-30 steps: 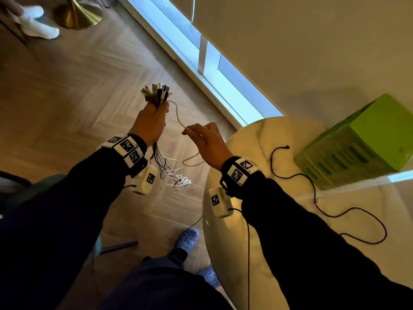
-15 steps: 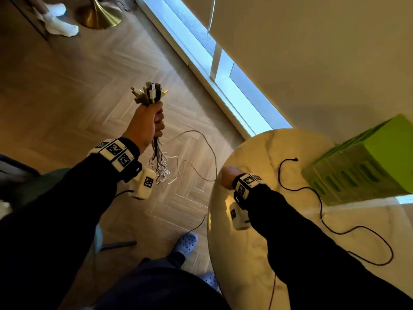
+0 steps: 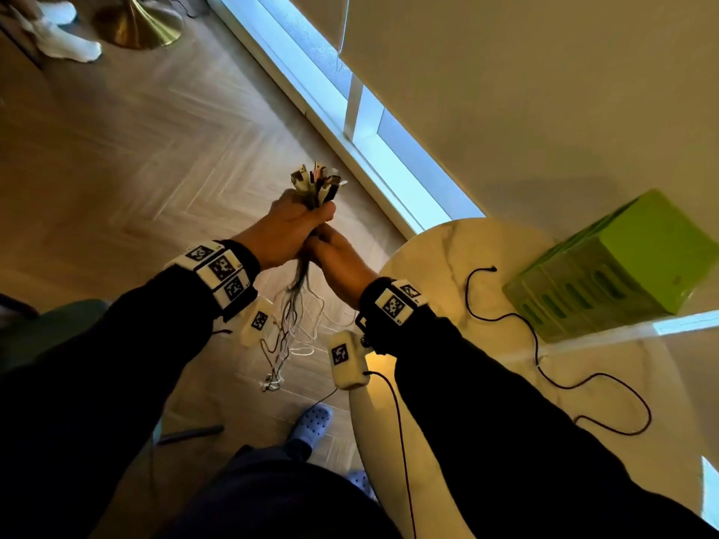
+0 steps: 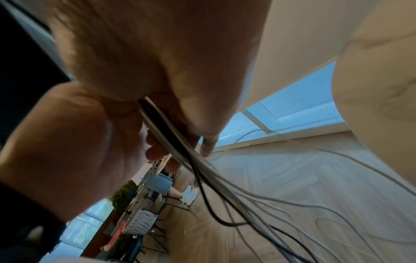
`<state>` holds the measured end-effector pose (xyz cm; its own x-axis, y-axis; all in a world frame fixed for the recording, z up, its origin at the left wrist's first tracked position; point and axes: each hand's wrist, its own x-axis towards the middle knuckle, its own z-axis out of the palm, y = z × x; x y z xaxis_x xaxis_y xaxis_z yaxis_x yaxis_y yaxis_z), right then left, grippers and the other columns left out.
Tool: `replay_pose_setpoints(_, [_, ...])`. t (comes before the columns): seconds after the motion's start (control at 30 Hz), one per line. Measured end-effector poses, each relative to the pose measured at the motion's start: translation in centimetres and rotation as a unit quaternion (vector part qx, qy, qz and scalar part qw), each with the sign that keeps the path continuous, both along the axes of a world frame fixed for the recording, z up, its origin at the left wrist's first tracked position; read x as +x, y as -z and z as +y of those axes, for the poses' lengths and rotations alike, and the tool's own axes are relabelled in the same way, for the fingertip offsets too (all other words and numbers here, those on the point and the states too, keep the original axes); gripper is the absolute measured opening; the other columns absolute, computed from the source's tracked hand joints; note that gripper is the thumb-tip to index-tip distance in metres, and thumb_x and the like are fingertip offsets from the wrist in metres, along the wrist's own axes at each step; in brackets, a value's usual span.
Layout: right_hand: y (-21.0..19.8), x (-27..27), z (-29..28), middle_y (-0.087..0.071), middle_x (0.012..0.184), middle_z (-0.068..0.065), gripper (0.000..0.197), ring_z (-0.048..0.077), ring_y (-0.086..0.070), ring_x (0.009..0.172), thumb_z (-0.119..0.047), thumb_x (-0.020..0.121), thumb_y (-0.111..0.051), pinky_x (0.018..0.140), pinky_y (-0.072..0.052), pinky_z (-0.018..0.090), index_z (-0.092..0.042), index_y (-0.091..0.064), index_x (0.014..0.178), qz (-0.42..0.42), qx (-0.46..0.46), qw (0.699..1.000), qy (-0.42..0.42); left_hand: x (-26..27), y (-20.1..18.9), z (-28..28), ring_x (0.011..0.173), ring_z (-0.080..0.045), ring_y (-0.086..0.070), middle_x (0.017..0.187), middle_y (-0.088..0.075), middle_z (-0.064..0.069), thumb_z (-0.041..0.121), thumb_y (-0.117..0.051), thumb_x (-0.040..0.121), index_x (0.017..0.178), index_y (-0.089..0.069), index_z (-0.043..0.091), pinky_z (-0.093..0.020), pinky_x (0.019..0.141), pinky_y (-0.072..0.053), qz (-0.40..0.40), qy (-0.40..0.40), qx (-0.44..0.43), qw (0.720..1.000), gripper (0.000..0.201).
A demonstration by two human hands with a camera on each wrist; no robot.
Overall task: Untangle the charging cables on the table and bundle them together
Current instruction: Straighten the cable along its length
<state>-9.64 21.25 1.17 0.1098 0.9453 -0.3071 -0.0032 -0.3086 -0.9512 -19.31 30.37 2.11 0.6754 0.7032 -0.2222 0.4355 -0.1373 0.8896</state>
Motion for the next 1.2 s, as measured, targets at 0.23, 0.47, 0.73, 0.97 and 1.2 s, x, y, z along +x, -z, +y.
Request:
replay_pose_setpoints(0.23, [-2.3,1.5,-1.9,-0.035,0.072,0.005,0.011,0.015,-0.037,0.064,-0.018,0.088,-0.046,0.063,-0.038,0.030,-0.008,-0.048,0.085,0.223,-0.018,0.971,0.088,-0.2,2.6,-2.4,0.110,-0.013,-0.062,0.113,-0.067,-0.001,0.065,-0.067,0.080,0.117,-0.058,0.021,-0.043,0.093,-0.054,-0.119,0.146,-0.149,0.971,0.058])
replay_pose_setpoints(0.47, [-5.7,2.9,-3.6,-0.032,0.060,0.000,0.020,0.015,-0.038,0.057,-0.012,0.089,-0.040,0.074,-0.043,0.036,-0.014,-0.038,0.069,0.185,-0.013,0.977,0.105,0.4,6.8,-1.9,0.080,-0.016,-0.069,0.086,-0.071,-0.002,0.029,-0.070,0.094,0.092,-0.064,0.021,-0.031,0.075,-0.057,0.076,0.225,0.029,0.971,0.011])
replay_pose_setpoints(0.73, [-8.3,2.5,-3.7,-0.022,0.059,0.000,0.017,0.019,-0.025,0.056,-0.015,0.080,-0.041,0.083,-0.043,0.037,-0.018,-0.031,0.066,0.251,0.097,0.954,0.134,1.1,10.7,1.2,0.074,-0.029,-0.064,0.082,-0.071,-0.007,0.014,-0.065,0.090,0.097,-0.058,0.015,-0.035,0.067,-0.049,0.035,-0.077,0.131,0.988,0.010])
replay_pose_setpoints(0.97, [-8.7,5.3,-4.9,-0.017,0.059,-0.002,0.021,0.016,-0.013,0.053,-0.020,0.081,-0.036,0.064,-0.021,0.036,-0.019,-0.020,0.068,0.166,0.038,0.979,0.110,-1.8,17.4,-4.0,0.090,-0.032,-0.070,0.097,-0.074,-0.010,0.042,-0.051,0.100,0.117,-0.062,0.023,-0.036,0.074,-0.053,0.197,0.097,0.108,0.970,0.027])
replay_pose_setpoints(1.2, [-8.0,7.2,-5.5,-0.014,0.063,0.003,0.025,0.018,-0.011,0.056,-0.020,0.085,-0.037,0.062,-0.025,0.036,-0.016,-0.016,0.072,0.067,0.003,0.991,0.118,-5.0,18.6,-2.1,0.118,-0.026,-0.040,0.126,-0.045,0.000,0.063,-0.067,0.082,0.121,-0.051,0.030,-0.038,0.094,-0.030,0.314,0.068,0.163,0.933,0.054])
